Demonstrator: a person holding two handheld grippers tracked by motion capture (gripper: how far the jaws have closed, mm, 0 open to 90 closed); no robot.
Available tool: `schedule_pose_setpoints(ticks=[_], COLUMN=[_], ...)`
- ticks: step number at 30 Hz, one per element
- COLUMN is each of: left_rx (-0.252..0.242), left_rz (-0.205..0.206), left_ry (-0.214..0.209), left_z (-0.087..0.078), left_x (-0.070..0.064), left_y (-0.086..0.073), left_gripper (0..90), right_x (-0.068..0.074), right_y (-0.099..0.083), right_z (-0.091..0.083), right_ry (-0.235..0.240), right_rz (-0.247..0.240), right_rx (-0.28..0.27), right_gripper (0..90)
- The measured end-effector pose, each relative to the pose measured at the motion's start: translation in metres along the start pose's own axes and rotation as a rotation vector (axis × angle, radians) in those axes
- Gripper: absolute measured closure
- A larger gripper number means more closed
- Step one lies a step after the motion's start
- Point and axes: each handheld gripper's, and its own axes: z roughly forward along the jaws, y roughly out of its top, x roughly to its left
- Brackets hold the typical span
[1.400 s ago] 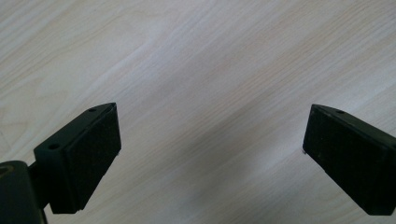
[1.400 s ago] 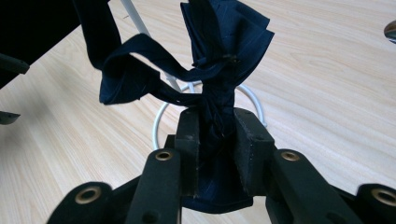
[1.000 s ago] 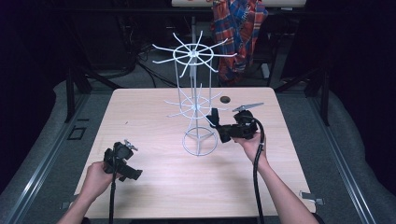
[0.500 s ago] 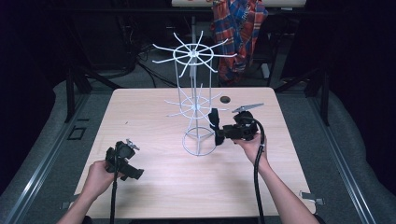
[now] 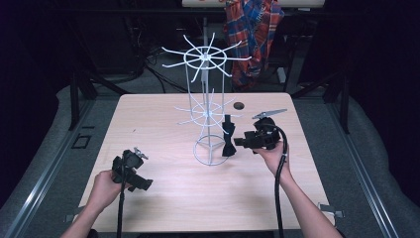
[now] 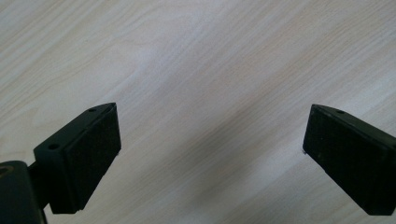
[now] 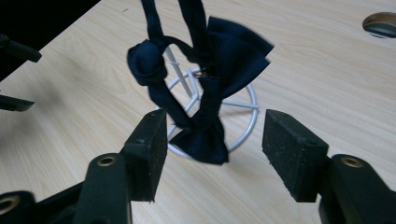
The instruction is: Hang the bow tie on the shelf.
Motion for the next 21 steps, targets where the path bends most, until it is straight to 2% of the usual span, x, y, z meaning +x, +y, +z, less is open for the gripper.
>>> schedule_pose_setpoints(ticks=[2,3,5,6,7,8,9,14,15,16,17,20,21], left_rx=[0.002,0.002,0.001,0.001,-0.003,-0.003,-0.003,-0.002,-0.001,-0.001,-0.006,-0.004,-0.001], left_rz=[0.004,0.011,0.014,0.014,0.017,0.017,0.017,0.025,0.03,0.03,0.031,0.039,0.048], left_ry=[-0.003,-0.002,-0.006,-0.006,-0.008,-0.008,-0.014,-0.017,-0.022,-0.022,-0.022,-0.022,-0.023], left_z=[0.0,0.001,0.002,0.002,0.003,0.003,0.004,0.005,0.006,0.006,0.007,0.007,0.007], left_x=[-0.001,-0.002,-0.003,-0.003,-0.004,-0.004,-0.004,-0.005,-0.005,-0.005,-0.006,-0.006,-0.007], left_y=[0.002,0.004,0.006,0.006,0.008,0.008,0.01,0.013,0.015,0.015,0.017,0.018,0.02], left_gripper=[4.3,4.3,4.3,4.4,4.4,4.4,4.5,4.6,4.6,4.6,4.6,4.6,4.6], right_x=[0.0,0.003,0.007,0.007,0.009,0.009,0.012,0.015,0.017,0.017,0.018,0.019,0.02], right_y=[-0.001,-0.004,-0.006,-0.006,-0.01,-0.01,-0.013,-0.019,-0.022,-0.022,-0.026,-0.029,-0.032], right_z=[-0.004,-0.007,-0.01,-0.01,-0.012,-0.012,-0.014,-0.014,-0.014,-0.014,-0.014,-0.014,-0.015], right_ry=[-0.008,-0.053,-0.105,-0.105,-0.134,-0.134,-0.15,-0.139,-0.14,-0.14,-0.125,-0.122,-0.117], right_rz=[-0.005,-0.031,-0.085,-0.085,-0.114,-0.114,-0.138,-0.157,-0.167,-0.167,-0.168,-0.163,-0.164], right_rx=[0.017,0.034,0.058,0.058,0.082,0.082,0.102,0.147,0.179,0.179,0.218,0.232,0.254], right_gripper=[35.2,31.7,29.7,29.7,25.5,25.5,22.2,15.3,14.8,14.8,13.3,12.2,8.4])
